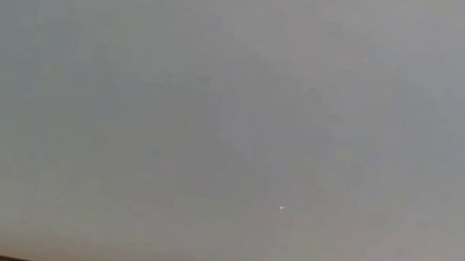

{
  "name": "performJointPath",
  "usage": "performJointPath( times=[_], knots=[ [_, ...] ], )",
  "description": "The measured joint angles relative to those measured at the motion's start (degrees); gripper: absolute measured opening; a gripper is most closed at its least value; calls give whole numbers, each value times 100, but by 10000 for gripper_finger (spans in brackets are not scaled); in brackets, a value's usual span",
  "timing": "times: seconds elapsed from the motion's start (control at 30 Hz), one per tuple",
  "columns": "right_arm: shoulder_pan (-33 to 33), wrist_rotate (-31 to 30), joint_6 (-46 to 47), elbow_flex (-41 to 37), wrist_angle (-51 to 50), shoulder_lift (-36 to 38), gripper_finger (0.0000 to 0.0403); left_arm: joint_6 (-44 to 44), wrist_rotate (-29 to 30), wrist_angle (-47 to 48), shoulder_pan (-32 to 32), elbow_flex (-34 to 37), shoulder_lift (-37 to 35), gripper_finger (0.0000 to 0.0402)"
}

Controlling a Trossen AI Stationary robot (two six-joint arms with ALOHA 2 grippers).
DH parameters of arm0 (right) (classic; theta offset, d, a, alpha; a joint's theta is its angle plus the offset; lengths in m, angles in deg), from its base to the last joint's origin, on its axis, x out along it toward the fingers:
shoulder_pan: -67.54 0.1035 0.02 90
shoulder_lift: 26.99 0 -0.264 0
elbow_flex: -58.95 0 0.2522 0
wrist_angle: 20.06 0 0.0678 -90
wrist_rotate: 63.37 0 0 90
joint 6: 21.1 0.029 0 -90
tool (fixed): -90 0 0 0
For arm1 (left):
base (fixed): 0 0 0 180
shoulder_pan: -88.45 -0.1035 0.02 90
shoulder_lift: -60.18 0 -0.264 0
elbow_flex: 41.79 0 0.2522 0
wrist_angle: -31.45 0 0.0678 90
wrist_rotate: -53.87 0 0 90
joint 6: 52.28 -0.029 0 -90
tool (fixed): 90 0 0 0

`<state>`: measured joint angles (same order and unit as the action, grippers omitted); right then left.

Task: Sort batteries
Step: Put the silver battery into the light blue bin

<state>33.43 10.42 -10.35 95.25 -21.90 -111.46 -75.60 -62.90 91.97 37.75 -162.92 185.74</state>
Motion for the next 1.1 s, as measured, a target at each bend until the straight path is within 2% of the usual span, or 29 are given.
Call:
performJointPath(
  times=[0.13, 0.37, 0.5, 0.8, 1.1],
  knots=[
    [0, -2, 49, 4, 118, -93, 175, -18, 0, 18, 0, -1, 0, 209],
    [0, 2, 217, 7, -22, -102, 73, -38, 0, 16, 0, -1, 0, 209],
    [0, 2, 277, 11, -123, -97, 31, -40, 0, 18, 0, 1, 0, 209],
    [122, 1, 301, 1, -241, -15, 27, -48, 7, 42, 0, -1, 0, 209],
    [346, 61, 494, -24, -466, 905, 14, -301, 22, 300, -2, -1, 0, 209]
  ],
)
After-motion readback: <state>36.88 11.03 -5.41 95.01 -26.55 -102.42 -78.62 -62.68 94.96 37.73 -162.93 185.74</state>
